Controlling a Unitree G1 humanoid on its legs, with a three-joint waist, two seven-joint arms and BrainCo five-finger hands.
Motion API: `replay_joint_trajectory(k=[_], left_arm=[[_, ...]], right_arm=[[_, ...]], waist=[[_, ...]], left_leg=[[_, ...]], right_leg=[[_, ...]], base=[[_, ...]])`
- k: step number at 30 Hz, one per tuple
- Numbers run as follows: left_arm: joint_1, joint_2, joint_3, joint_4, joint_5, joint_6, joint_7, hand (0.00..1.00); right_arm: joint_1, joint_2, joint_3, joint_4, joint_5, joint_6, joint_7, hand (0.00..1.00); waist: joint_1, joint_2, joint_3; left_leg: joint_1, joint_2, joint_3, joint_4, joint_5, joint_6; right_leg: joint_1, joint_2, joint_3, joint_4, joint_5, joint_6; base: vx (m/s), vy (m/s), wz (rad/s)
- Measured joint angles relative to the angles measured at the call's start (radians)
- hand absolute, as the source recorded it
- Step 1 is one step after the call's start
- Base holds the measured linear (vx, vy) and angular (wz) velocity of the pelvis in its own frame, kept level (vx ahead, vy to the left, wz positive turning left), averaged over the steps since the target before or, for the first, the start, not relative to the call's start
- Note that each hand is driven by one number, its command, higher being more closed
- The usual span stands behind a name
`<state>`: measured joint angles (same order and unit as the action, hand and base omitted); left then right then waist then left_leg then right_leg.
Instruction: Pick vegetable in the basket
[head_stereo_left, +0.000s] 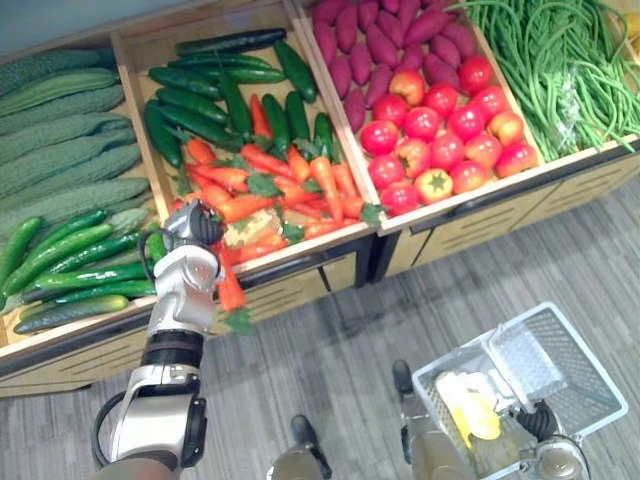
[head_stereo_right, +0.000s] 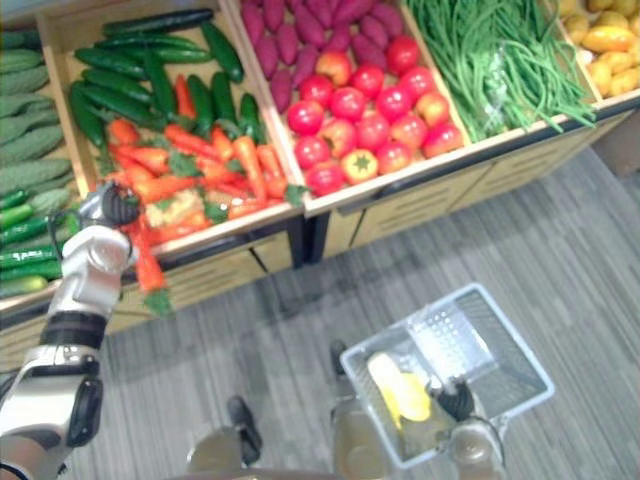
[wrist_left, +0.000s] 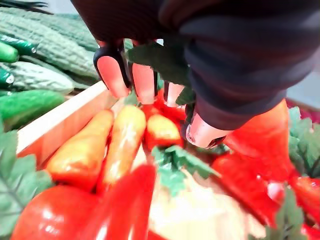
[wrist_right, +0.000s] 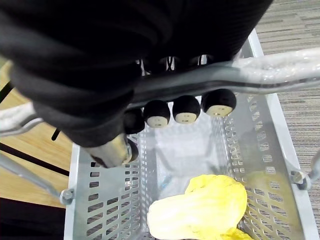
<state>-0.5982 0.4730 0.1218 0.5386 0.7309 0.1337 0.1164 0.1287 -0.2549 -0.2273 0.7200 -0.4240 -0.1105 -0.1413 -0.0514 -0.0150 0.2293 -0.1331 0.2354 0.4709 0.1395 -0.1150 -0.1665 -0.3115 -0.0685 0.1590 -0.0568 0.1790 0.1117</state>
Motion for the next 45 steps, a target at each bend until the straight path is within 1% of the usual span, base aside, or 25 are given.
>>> replay_joint_trajectory(k=[2, 3, 6, 10, 13, 15, 18, 20, 21, 24, 26, 29, 34, 35, 38, 39, 41, 43, 45], left_arm=[[0.01, 0.0, 0.001, -0.054, 0.004, 0.0, 0.006, 1.0], [0.013, 0.0, 0.002, -0.078, 0.025, 0.0, 0.017, 1.0], [0.022, 0.003, 0.009, -0.11, 0.037, 0.002, 0.038, 1.0], [0.026, 0.01, 0.014, -0.114, 0.037, 0.008, 0.058, 1.0], [0.026, 0.03, 0.014, -0.113, 0.037, 0.008, 0.074, 1.0], [0.026, 0.049, 0.016, -0.113, 0.037, 0.007, 0.077, 1.0], [0.026, 0.05, 0.033, -0.113, 0.037, 0.006, 0.081, 1.0], [0.03, 0.05, 0.045, -0.113, 0.037, 0.007, 0.09, 1.0], [0.033, 0.05, 0.046, -0.116, 0.037, 0.007, 0.103, 1.0], [0.077, 0.049, 0.054, -0.16, 0.037, 0.005, 0.114, 1.0], [0.147, 0.042, 0.09, -0.222, 0.036, 0.004, 0.12, 1.0], [0.216, 0.041, 0.141, -0.235, 0.034, -0.001, 0.134, 1.0], [0.308, 0.033, 0.202, -0.244, 0.021, -0.004, 0.193, 1.0], [0.34, 0.026, 0.205, -0.255, 0.0, -0.018, 0.208, 1.0], [0.363, 0.016, 0.205, -0.263, -0.018, -0.03, 0.231, 1.0], [0.377, -0.001, 0.212, -0.265, -0.022, -0.042, 0.236, 1.0], [0.414, -0.005, 0.209, -0.285, -0.034, -0.065, 0.24, 1.0], [0.447, -0.035, 0.208, -0.332, -0.051, -0.089, 0.245, 1.0], [0.449, -0.052, 0.206, -0.342, -0.053, -0.103, 0.253, 1.0]], right_arm=[[0.003, 0.002, -0.001, 0.0, -0.003, 0.0, 0.001, 1.0], [0.004, 0.002, -0.003, 0.002, -0.008, 0.0, 0.002, 1.0], [0.008, 0.002, -0.007, 0.003, -0.009, 0.0, 0.017, 1.0], [0.008, 0.002, -0.012, 0.007, -0.009, 0.0, 0.019, 1.0], [0.007, 0.002, -0.013, 0.017, -0.009, -0.001, 0.019, 1.0], [0.008, 0.002, -0.016, 0.036, -0.009, -0.002, 0.019, 1.0], [0.01, 0.016, -0.038, 0.046, -0.01, -0.002, 0.019, 1.0], [0.011, 0.019, -0.041, 0.053, -0.01, -0.002, 0.019, 1.0], [0.01, 0.019, -0.042, 0.062, -0.01, -0.002, 0.019, 1.0], [0.012, 0.023, -0.053, 0.082, -0.01, -0.003, 0.019, 1.0], [0.014, 0.03, -0.077, 0.083, -0.011, -0.002, 0.019, 1.0], [0.014, 0.029, -0.09, 0.086, -0.011, -0.002, 0.019, 1.0], [0.01, 0.023, -0.09, 0.092, -0.02, -0.002, 0.019, 1.0], [0.009, 0.013, -0.091, 0.095, -0.04, -0.002, 0.019, 1.0], [-0.001, -0.007, -0.093, 0.114, -0.048, -0.005, 0.019, 1.0], [-0.013, -0.022, -0.1, 0.121, -0.05, -0.006, 0.019, 1.0], [-0.031, -0.037, -0.112, 0.13, -0.058, -0.006, 0.019, 1.0], [-0.048, -0.07, -0.121, 0.162, -0.072, -0.005, 0.019, 1.0], [-0.046, -0.087, -0.123, 0.164, -0.079, -0.004, 0.019, 1.0]], waist=[[0.0, 0.0, 0.0], [0.0, 0.0, 0.0], [0.003, 0.0, -0.001], [0.001, 0.0, -0.002], [0.001, 0.0, -0.008], [0.001, 0.0, -0.021], [0.001, -0.001, -0.041], [0.001, -0.002, -0.043], [0.0, -0.004, -0.047], [-0.004, -0.008, -0.064], [-0.004, -0.01, -0.069], [-0.003, -0.01, -0.07], [-0.002, -0.009, -0.093], [-0.002, -0.008, -0.102], [-0.003, -0.009, -0.107], [0.001, -0.009, -0.111], [-0.002, -0.009, -0.122], [-0.002, -0.007, -0.132], [-0.002, -0.006, -0.134]], left_leg=[[0.002, -0.001, -0.01, 0.0, 0.0, 0.0], [0.003, -0.003, -0.016, 0.0, 0.001, 0.001], [0.014, -0.006, -0.019, -0.001, 0.001, 0.002], [0.016, -0.015, -0.024, -0.016, 0.011, 0.006], [0.017, -0.016, -0.025, -0.017, 0.012, 0.005], [0.018, -0.016, -0.024, -0.02, 0.013, 0.005], [0.027, -0.023, -0.025, -0.036, 0.021, 0.006], [0.035, -0.025, -0.026, -0.038, 0.021, 0.006], [0.034, -0.029, -0.03, -0.04, 0.023, 0.008], [0.034, -0.039, -0.041, -0.055, 0.032, 0.012], [0.05, -0.044, -0.043, -0.07, 0.038, 0.013], [0.066, -0.048, -0.046, -0.076, 0.039, 0.014], [0.066, -0.059, -0.057, -0.088, 0.045, 0.019], [0.066, -0.064, -0.067, -0.093, 0.047, 0.022], [0.072, -0.07, -0.074, -0.1, 0.05, 0.025], [0.081, -0.073, -0.075, -0.102, 0.05, 0.025], [0.083, -0.076, -0.075, -0.103, 0.05, 0.026], [0.086, -0.082, -0.089, -0.104, 0.051, 0.027], [0.086, -0.084, -0.104, -0.104, 0.051, 0.028]], right_leg=[[0.008, -0.001, -0.009, -0.003, 0.0, 0.0], [0.014, -0.003, -0.014, -0.006, 0.0, 0.0], [0.028, -0.003, -0.016, -0.01, 0.0, 0.0], [0.028, -0.009, -0.019, -0.01, 0.0, 0.001], [0.028, -0.008, -0.019, -0.01, 0.0, 0.001], [0.028, -0.008, -0.019, -0.011, 0.0, 0.001], [0.032, -0.009, -0.021, -0.012, 0.001, 0.001], [0.041, -0.011, -0.022, -0.013, 0.001, 0.001], [0.042, -0.012, -0.024, -0.014, 0.001, 0.001], [0.044, -0.019, -0.033, -0.019, 0.002, 0.004], [0.057, -0.021, -0.036, -0.022, 0.002, 0.004], [0.074, -0.024, -0.045, -0.026, 0.003, 0.004], [0.074, -0.034, -0.058, -0.029, 0.002, 0.005], [0.078, -0.038, -0.065, -0.032, 0.002, 0.005], [0.088, -0.043, -0.072, -0.035, 0.003, 0.006], [0.096, -0.046, -0.074, -0.036, 0.003, 0.006], [0.098, -0.049, -0.075, -0.037, 0.003, 0.007], [0.11, -0.056, -0.085, -0.045, 0.003, 0.008], [0.118, -0.06, -0.096, -0.046, 0.003, 0.008]], base=[[-0.01, -0.023, 0.12], [-0.02, -0.023, 0.11], [-0.01, -0.013, 0.04], [-0.01, -0.017, 0.04], [0.0, -0.008, 0.01], [0.0, 0.0, 0.0], [0.0, 0.0, 0.0], [-0.01, -0.008, 0.02], [-0.03, -0.019, 0.08], [-0.03, -0.019, 0.11], [-0.01, -0.021, 0.06], [0.0, -0.007, 0.03], [-0.01, -0.01, 0.07], [0.0, -0.005, 0.12], [0.0, -0.001, 0.09], [0.0, -0.001, 0.03], [0.0, -0.002, 0.02], [0.0, -0.005, 0.14], [-0.01, -0.007, 0.16]])
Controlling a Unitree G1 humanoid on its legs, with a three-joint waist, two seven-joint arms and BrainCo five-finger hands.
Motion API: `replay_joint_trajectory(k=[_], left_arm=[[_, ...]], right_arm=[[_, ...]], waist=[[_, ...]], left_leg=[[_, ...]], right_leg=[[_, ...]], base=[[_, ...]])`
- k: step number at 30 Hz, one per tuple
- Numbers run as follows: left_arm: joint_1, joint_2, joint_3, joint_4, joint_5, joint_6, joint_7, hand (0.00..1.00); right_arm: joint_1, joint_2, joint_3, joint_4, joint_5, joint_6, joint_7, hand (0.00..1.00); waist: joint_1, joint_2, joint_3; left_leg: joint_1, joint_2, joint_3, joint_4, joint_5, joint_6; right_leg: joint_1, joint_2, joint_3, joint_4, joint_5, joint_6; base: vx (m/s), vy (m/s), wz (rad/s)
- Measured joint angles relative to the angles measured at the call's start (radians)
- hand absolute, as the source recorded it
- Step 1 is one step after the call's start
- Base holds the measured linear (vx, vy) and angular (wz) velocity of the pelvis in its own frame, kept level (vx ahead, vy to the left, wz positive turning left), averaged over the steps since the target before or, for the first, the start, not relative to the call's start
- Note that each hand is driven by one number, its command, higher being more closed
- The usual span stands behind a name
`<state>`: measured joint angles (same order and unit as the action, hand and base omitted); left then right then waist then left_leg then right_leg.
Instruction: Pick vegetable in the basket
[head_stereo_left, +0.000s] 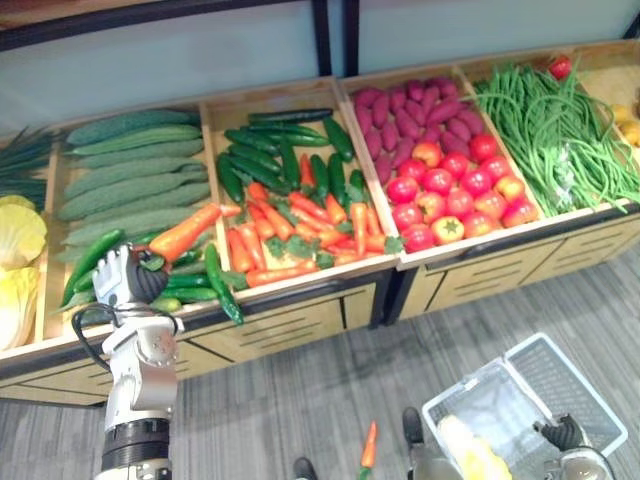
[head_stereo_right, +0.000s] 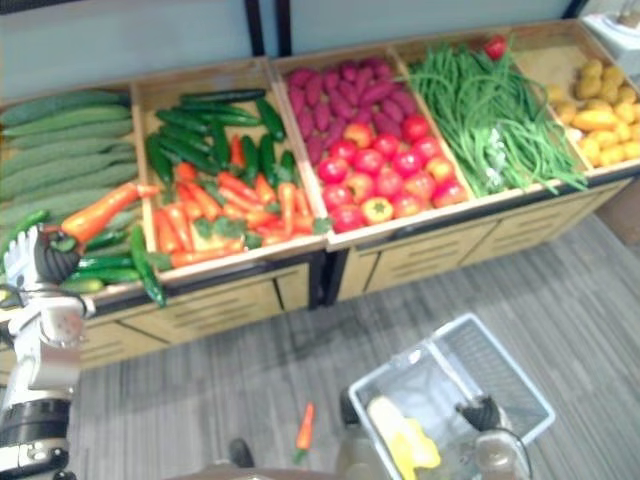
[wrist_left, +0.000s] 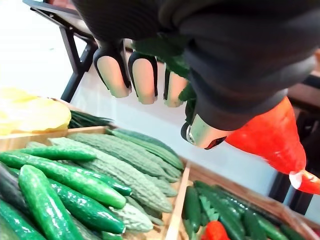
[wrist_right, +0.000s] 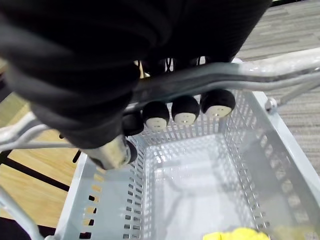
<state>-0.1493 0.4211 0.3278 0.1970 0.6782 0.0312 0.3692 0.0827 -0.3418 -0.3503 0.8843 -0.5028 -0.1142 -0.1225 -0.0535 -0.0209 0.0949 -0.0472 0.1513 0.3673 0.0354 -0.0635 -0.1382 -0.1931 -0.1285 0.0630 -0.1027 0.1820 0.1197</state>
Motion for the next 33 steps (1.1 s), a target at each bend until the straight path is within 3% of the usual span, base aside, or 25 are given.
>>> replay_joint_trajectory(k=[9, 17, 21, 27, 33], left_arm=[[0.083, -0.026, -0.032, -0.075, -0.007, -0.062, 0.014, 1.0], [0.137, -0.027, -0.164, -0.192, -0.008, -0.125, 0.001, 1.0], [0.155, -0.028, -0.259, -0.278, -0.01, -0.172, -0.023, 1.0], [0.15, -0.03, -0.401, -0.373, -0.05, -0.237, -0.048, 1.0], [0.079, -0.065, -0.578, -0.4, -0.128, -0.29, -0.102, 1.0]], right_arm=[[-0.02, -0.08, -0.003, 0.036, -0.009, 0.002, 0.0, 1.0], [-0.037, -0.148, 0.0, 0.036, -0.018, 0.002, 0.0, 1.0], [-0.063, -0.167, 0.018, 0.028, -0.048, 0.001, 0.0, 1.0], [-0.068, -0.183, 0.102, -0.082, -0.05, 0.001, 0.007, 1.0], [-0.069, -0.189, 0.127, -0.211, -0.044, 0.001, 0.023, 1.0]], waist=[[-0.002, 0.001, -0.041], [-0.013, 0.002, -0.07], [0.001, -0.008, -0.083], [0.003, -0.01, -0.087], [0.003, -0.009, -0.087]], left_leg=[[0.026, -0.008, 0.0, -0.016, 0.004, 0.006], [0.075, -0.016, 0.029, -0.034, 0.003, 0.004], [0.13, -0.016, 0.116, -0.036, -0.022, -0.014], [0.175, 0.029, 0.273, 0.07, -0.109, -0.032], [0.197, 0.109, 0.394, 0.215, -0.211, -0.052]], right_leg=[[0.015, -0.003, 0.003, -0.001, -0.001, 0.001], [0.039, -0.003, 0.032, -0.001, -0.006, -0.005], [0.037, 0.016, 0.117, 0.003, -0.014, 0.01], [0.022, 0.073, 0.265, 0.022, -0.005, 0.026], [0.022, 0.131, 0.366, 0.041, 0.0, 0.022]], base=[[0.0, -0.006, -0.01], [0.0, -0.009, -0.11], [0.01, 0.001, -0.64], [0.0, -0.025, -0.76], [-0.01, -0.014, -0.58]])
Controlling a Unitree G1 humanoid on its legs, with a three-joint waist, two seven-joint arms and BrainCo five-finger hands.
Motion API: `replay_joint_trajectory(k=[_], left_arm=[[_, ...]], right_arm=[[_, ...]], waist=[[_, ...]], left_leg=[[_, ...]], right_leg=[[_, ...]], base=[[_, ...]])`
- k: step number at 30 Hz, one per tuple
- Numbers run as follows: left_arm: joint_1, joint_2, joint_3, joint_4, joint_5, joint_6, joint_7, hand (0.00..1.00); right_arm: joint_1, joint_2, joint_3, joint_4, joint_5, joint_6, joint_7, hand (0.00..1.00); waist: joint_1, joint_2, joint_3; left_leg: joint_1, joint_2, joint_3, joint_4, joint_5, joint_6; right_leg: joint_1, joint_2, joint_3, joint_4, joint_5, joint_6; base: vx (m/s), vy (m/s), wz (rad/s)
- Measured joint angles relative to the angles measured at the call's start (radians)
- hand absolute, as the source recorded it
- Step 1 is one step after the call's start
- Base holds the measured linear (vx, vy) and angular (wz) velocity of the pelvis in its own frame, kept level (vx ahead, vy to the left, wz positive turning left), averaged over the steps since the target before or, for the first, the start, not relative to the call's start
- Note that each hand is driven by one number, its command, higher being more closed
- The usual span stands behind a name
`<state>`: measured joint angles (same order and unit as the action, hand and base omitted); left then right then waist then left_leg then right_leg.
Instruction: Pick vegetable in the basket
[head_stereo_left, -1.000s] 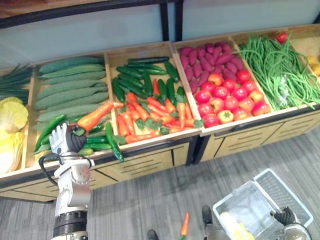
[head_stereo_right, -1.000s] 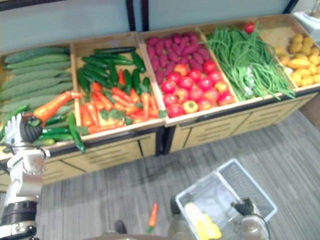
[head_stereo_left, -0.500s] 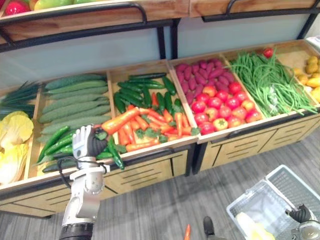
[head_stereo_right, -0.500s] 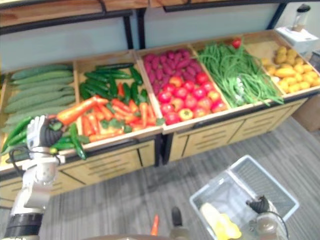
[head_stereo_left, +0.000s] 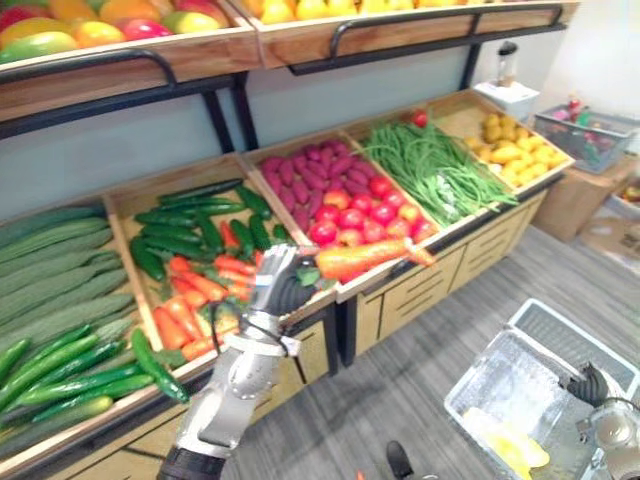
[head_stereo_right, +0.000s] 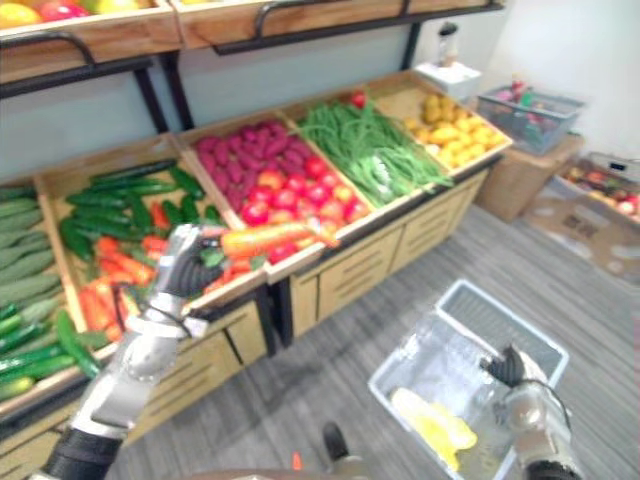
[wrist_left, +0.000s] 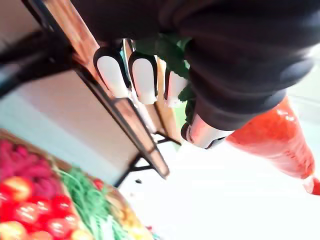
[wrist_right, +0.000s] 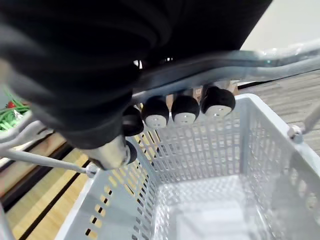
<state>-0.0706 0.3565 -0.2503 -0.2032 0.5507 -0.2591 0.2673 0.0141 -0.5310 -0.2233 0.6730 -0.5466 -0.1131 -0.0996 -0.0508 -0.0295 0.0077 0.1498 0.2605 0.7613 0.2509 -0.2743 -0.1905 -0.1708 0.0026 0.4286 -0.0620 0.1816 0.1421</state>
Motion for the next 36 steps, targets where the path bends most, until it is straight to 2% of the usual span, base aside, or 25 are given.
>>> replay_joint_trajectory(k=[3, 6, 11, 14, 19, 22, 28, 36], left_arm=[[-0.028, -0.004, -0.076, 0.0, -0.029, -0.022, -0.014, 1.0], [-0.048, -0.004, -0.139, 0.003, -0.036, -0.024, -0.034, 1.0], [-0.076, -0.004, -0.218, 0.067, -0.036, -0.029, -0.058, 1.0], [-0.089, -0.003, -0.254, 0.127, -0.036, -0.039, -0.078, 1.0], [-0.104, -0.001, -0.301, 0.192, -0.034, -0.044, -0.096, 1.0], [-0.111, -0.001, -0.331, 0.218, -0.033, -0.046, -0.112, 1.0], [-0.106, -0.002, -0.338, 0.251, -0.026, -0.048, -0.118, 1.0], [-0.093, -0.022, -0.372, 0.289, 0.006, -0.046, -0.119, 1.0]], right_arm=[[-0.004, -0.001, 0.024, -0.063, 0.004, 0.0, 0.002, 1.0], [-0.02, -0.002, 0.047, -0.117, 0.008, -0.001, 0.012, 1.0], [-0.053, -0.043, 0.111, -0.199, 0.062, -0.002, 0.022, 1.0], [-0.078, -0.082, 0.177, -0.272, 0.088, -0.011, 0.025, 1.0], [-0.154, -0.104, 0.289, -0.353, 0.094, -0.056, 0.05, 1.0], [-0.205, -0.116, 0.361, -0.356, 0.094, -0.066, 0.063, 1.0], [-0.27, -0.123, 0.529, -0.43, 0.094, -0.086, 0.096, 1.0], [-0.285, -0.123, 0.621, -0.471, 0.096, -0.107, 0.111, 1.0]], waist=[[-0.003, 0.001, 0.0], [-0.003, 0.003, 0.001], [-0.007, 0.023, 0.01], [-0.027, 0.033, 0.017], [-0.03, 0.039, 0.027], [-0.03, 0.049, 0.034], [-0.029, 0.048, 0.036], [-0.031, 0.044, 0.04]], left_leg=[[0.021, 0.027, 0.057, 0.043, -0.032, -0.007], [0.031, 0.047, 0.105, 0.075, -0.055, -0.014], [0.047, 0.069, 0.171, 0.102, -0.072, -0.029], [0.066, 0.077, 0.203, 0.104, -0.074, -0.033], [0.099, 0.08, 0.305, 0.11, -0.078, -0.043], [0.119, 0.079, 0.354, 0.109, -0.08, -0.047], [0.149, 0.071, 0.426, 0.116, -0.083, -0.058], [0.164, 0.074, 0.465, 0.129, -0.088, -0.067]], right_leg=[[-0.003, 0.03, 0.043, 0.011, 0.001, 0.0], [-0.015, 0.054, 0.078, 0.02, 0.001, 0.0], [-0.035, 0.087, 0.124, 0.031, 0.001, -0.001], [-0.038, 0.105, 0.145, 0.033, 0.001, -0.001], [-0.07, 0.155, 0.223, 0.067, 0.006, 0.004], [-0.071, 0.176, 0.259, 0.075, 0.007, 0.006], [-0.081, 0.208, 0.326, 0.08, 0.012, 0.014], [-0.086, 0.227, 0.358, 0.08, 0.02, 0.021]], base=[[0.0, 0.0, -0.51], [0.01, 0.008, -0.43], [0.02, 0.009, -0.34], [0.04, 0.001, -0.23], [0.04, 0.001, -0.51], [0.02, -0.003, -0.42], [-0.01, -0.03, -0.35], [0.01, -0.053, -0.16]])
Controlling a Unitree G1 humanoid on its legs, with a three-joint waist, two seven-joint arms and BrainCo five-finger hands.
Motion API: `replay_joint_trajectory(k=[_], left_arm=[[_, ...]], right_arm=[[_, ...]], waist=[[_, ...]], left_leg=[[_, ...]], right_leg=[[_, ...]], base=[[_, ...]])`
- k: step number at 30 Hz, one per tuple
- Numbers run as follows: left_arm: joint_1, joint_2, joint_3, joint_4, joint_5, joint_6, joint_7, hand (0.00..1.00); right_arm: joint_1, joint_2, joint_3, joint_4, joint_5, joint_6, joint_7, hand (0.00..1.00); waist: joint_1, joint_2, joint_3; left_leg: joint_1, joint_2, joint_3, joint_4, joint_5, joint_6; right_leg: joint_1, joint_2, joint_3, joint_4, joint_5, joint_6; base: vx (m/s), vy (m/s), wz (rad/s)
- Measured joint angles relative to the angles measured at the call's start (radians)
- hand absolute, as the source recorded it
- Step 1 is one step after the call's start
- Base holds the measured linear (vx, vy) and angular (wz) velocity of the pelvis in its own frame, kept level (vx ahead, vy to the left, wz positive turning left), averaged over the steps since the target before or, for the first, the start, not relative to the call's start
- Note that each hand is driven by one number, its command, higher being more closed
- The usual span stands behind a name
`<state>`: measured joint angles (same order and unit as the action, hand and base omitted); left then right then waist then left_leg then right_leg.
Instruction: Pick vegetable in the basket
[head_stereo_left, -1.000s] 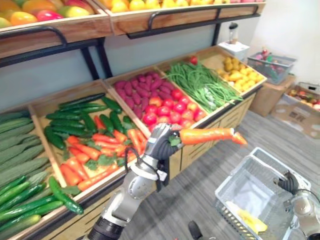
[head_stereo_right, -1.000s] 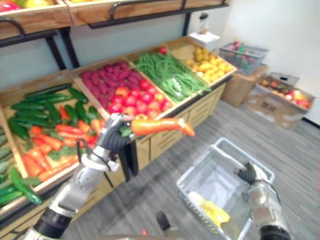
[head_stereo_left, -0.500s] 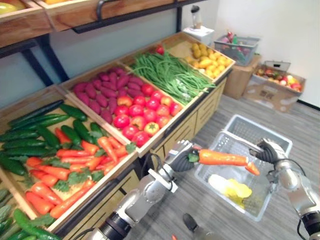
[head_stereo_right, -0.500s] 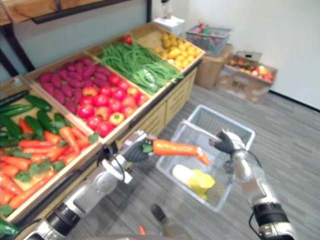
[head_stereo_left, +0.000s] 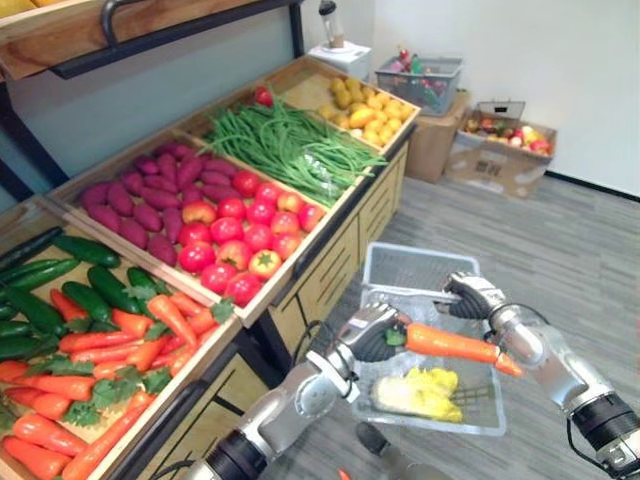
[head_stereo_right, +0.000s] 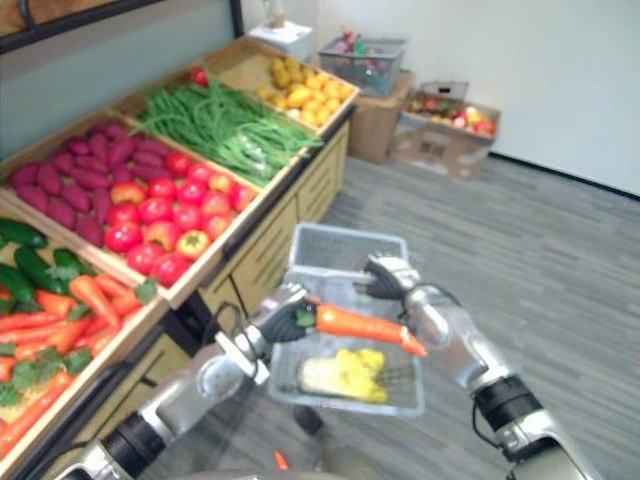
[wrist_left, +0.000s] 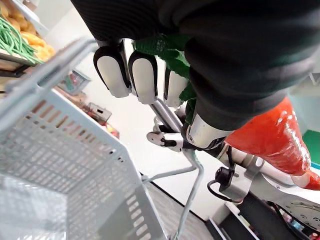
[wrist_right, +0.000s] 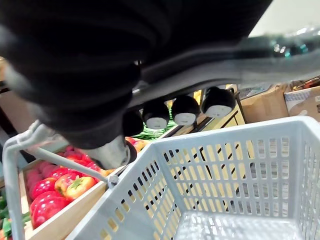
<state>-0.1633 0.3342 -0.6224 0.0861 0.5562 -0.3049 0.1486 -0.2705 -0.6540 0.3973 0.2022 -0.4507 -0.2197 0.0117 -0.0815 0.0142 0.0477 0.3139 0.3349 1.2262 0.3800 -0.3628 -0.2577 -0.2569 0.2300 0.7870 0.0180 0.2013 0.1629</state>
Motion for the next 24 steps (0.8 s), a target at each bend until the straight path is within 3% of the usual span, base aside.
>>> replay_joint_trajectory(k=[10, 15, 16, 24], left_arm=[[-0.003, -0.069, -0.006, 0.172, 0.114, 0.012, 0.002, 1.0], [-0.036, -0.088, 0.015, 0.314, 0.177, 0.048, 0.003, 1.0], [-0.038, -0.096, 0.036, 0.334, 0.194, 0.056, 0.006, 0.0], [-0.093, -0.145, 0.091, 0.502, 0.254, 0.119, 0.041, 0.0]], right_arm=[[-0.003, 0.0, 0.019, -0.041, 0.031, -0.011, 0.036, 1.0], [-0.004, 0.001, 0.024, -0.042, 0.039, -0.011, 0.04, 1.0], [-0.007, 0.002, 0.024, -0.042, 0.039, -0.011, 0.04, 1.0], [-0.024, 0.045, 0.022, -0.029, 0.04, -0.009, 0.041, 1.0]], waist=[[-0.001, -0.012, 0.009], [-0.001, -0.007, 0.014], [-0.003, -0.003, 0.017], [-0.025, -0.003, 0.025]], left_leg=[[0.004, 0.005, 0.019, 0.008, -0.003, -0.005], [0.0, 0.008, 0.024, 0.006, -0.003, -0.005], [0.0, 0.008, 0.024, 0.004, -0.003, -0.004], [-0.005, -0.023, -0.003, -0.051, 0.014, 0.005]], right_leg=[[-0.003, 0.009, 0.012, -0.004, 0.0, -0.01], [-0.016, 0.009, -0.006, -0.009, 0.002, -0.011], [-0.016, 0.009, -0.008, -0.01, 0.008, -0.01], [-0.011, -0.012, -0.025, -0.018, 0.009, -0.009]], base=[[0.02, -0.051, -0.05], [0.05, -0.056, -0.04], [0.04, -0.038, 0.01], [0.03, -0.05, 0.08]])
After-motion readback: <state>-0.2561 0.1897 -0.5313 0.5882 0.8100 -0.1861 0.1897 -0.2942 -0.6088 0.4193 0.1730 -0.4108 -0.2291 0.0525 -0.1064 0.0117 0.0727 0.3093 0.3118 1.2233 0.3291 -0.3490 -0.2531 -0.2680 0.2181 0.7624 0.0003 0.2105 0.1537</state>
